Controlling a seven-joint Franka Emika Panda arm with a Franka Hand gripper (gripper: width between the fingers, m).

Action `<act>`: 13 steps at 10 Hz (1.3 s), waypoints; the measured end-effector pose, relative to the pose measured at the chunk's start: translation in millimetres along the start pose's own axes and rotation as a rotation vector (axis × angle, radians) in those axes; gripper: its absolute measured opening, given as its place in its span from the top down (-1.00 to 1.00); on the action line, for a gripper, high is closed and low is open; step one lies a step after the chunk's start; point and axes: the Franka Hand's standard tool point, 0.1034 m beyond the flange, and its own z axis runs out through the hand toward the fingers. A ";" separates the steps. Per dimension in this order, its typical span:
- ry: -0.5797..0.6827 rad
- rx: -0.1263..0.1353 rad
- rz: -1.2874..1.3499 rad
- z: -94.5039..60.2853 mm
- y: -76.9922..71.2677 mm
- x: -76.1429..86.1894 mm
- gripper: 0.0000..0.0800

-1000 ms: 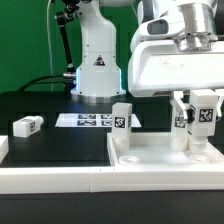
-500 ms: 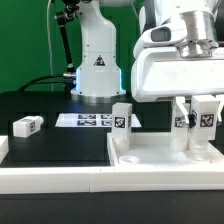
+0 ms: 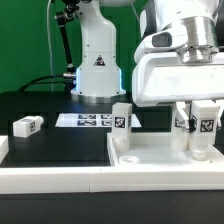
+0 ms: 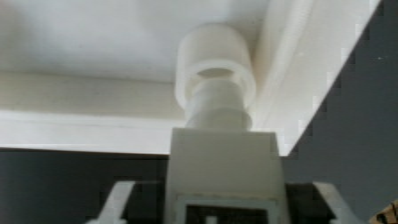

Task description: Assemble square table

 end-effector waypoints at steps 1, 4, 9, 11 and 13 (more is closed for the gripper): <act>-0.002 -0.003 0.003 0.5 3.1 -0.9 0.27; -0.002 0.000 -0.001 1.3 -0.4 -1.9 0.27; -0.008 0.000 -0.010 6.2 -2.1 -6.8 0.27; -0.017 0.000 -0.014 9.8 -4.0 -11.4 0.27; -0.021 -0.002 -0.019 12.3 -5.3 -14.9 0.27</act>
Offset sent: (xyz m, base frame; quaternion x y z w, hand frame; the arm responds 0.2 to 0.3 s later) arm 0.0032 0.0051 -0.0042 -0.0053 0.0031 0.0050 1.0000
